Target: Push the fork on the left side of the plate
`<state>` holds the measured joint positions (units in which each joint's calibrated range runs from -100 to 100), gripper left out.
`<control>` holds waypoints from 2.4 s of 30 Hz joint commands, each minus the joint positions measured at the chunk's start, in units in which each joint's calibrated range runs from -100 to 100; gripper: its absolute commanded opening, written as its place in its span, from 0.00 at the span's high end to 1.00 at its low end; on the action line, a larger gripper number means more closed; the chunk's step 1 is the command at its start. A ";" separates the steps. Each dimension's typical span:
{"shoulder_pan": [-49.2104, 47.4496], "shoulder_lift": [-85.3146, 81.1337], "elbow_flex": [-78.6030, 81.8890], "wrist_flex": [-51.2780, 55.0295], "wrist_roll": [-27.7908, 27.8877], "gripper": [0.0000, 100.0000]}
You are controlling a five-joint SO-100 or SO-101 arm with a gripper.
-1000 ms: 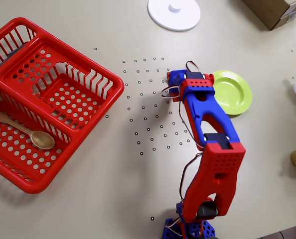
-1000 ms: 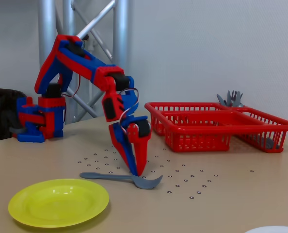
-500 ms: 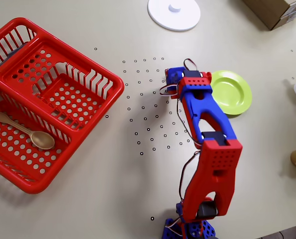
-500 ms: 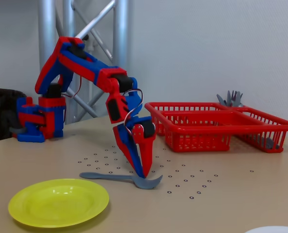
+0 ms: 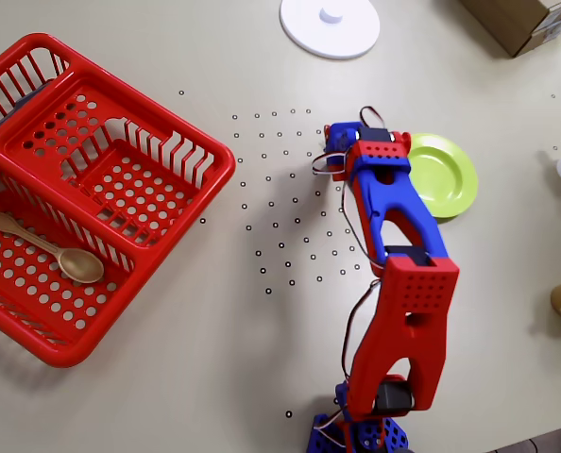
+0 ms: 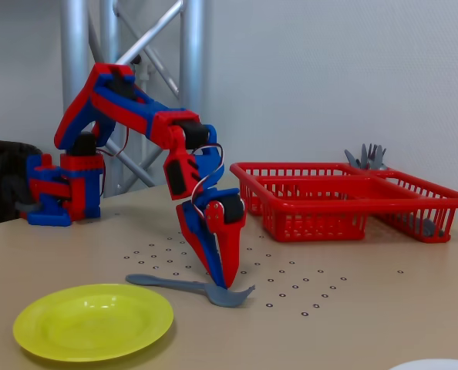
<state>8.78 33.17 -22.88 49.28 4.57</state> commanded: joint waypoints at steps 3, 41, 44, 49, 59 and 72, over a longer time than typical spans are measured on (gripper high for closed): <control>2.13 -1.81 -3.96 0.74 0.44 1.00; -1.89 -19.64 11.45 2.43 0.78 1.00; -0.67 -23.28 16.35 2.43 2.05 1.00; 1.48 -27.17 23.33 2.43 3.86 1.00; 3.92 -27.59 28.68 -0.47 4.79 1.00; 8.52 -23.36 27.86 -3.12 6.64 1.00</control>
<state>15.79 11.44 7.50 47.36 10.23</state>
